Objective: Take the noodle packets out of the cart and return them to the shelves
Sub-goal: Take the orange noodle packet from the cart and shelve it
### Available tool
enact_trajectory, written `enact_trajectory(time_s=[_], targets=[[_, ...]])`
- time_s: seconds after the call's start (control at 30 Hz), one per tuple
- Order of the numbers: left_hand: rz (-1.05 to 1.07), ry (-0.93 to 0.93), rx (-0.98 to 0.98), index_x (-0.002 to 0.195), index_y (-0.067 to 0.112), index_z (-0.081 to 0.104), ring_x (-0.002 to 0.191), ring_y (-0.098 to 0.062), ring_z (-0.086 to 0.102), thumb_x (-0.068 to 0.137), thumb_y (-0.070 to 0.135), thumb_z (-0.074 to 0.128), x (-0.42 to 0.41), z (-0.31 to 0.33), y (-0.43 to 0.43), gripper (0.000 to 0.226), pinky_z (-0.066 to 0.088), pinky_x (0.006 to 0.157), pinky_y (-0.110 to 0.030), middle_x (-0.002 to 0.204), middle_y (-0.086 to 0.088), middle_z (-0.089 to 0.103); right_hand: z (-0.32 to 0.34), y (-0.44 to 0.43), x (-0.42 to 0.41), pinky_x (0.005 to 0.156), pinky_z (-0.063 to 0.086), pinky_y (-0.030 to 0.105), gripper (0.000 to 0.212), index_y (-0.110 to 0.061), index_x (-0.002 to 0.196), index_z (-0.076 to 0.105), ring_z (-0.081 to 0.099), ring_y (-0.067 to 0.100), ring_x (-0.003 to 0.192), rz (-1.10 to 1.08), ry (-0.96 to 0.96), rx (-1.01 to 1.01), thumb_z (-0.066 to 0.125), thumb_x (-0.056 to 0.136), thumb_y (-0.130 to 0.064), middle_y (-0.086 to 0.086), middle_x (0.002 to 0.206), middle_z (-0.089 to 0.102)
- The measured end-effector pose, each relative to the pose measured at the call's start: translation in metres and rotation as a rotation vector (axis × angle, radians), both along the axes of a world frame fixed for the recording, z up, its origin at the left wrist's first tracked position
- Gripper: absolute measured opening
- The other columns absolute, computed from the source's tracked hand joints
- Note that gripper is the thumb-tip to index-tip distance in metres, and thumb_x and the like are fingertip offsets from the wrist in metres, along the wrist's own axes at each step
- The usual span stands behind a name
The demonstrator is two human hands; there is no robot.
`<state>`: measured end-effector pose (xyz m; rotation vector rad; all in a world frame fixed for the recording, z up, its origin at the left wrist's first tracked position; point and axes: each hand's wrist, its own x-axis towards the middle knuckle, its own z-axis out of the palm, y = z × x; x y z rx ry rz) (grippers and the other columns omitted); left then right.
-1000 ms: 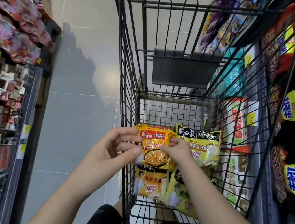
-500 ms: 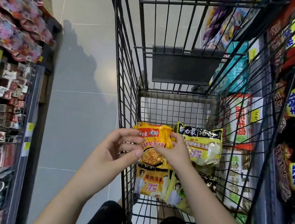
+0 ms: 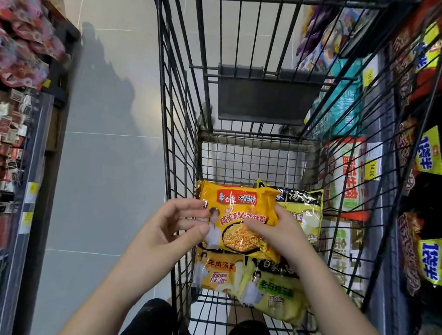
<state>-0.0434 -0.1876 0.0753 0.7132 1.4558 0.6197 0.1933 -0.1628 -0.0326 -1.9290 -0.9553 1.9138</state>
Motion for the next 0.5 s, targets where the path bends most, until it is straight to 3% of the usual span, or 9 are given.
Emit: enact_trajectory(time_s=[0.07,0.17,0.33,0.5], targets=[[0.02,0.005,-0.01,0.121,0.019,0.066,0.107,-0.014,0.07,0.082,0.027,0.078,0.005,-0.004,-0.003,0.042,0.057,0.089,-0.024,0.114,0.003,0.075,0.008,-0.002,0.019,0.089,0.06,0.034,0.046,-0.03,0.118,0.066,0.076,0.01,0.095,-0.007,0.032,0.005,0.088,0.078,-0.038,-0.012,0.1,0.079],[0.027,0.002,-0.028,0.12,0.018,0.066,0.108,-0.015,0.07,0.083,0.029,0.082,0.012,-0.012,-0.005,0.042,0.058,0.092,-0.027,0.113,-0.001,0.074,0.022,-0.003,0.044,0.097,0.059,0.046,0.052,-0.03,0.118,0.066,0.077,0.013,0.096,-0.045,0.072,-0.004,0.09,0.073,-0.039,-0.011,0.104,0.08],[-0.008,0.056,-0.036,0.121,0.021,0.065,0.109,-0.011,0.069,0.088,0.024,0.074,0.023,-0.027,-0.004,0.034,0.055,0.096,-0.031,0.113,0.001,0.074,0.039,-0.008,0.076,0.101,0.055,0.053,0.098,-0.026,0.125,0.064,0.076,0.025,0.105,-0.134,0.116,0.004,0.098,0.041,-0.064,0.0,0.114,0.079],[-0.062,0.198,-0.049,0.121,0.022,0.062,0.108,-0.006,0.066,0.097,0.011,0.066,0.037,-0.05,-0.004,0.026,0.053,0.102,-0.029,0.115,0.004,0.069,0.057,-0.015,0.098,0.097,0.057,0.049,0.095,-0.024,0.123,0.067,0.076,0.027,0.105,-0.248,0.156,0.053,0.101,0.04,-0.056,0.005,0.115,0.078]])
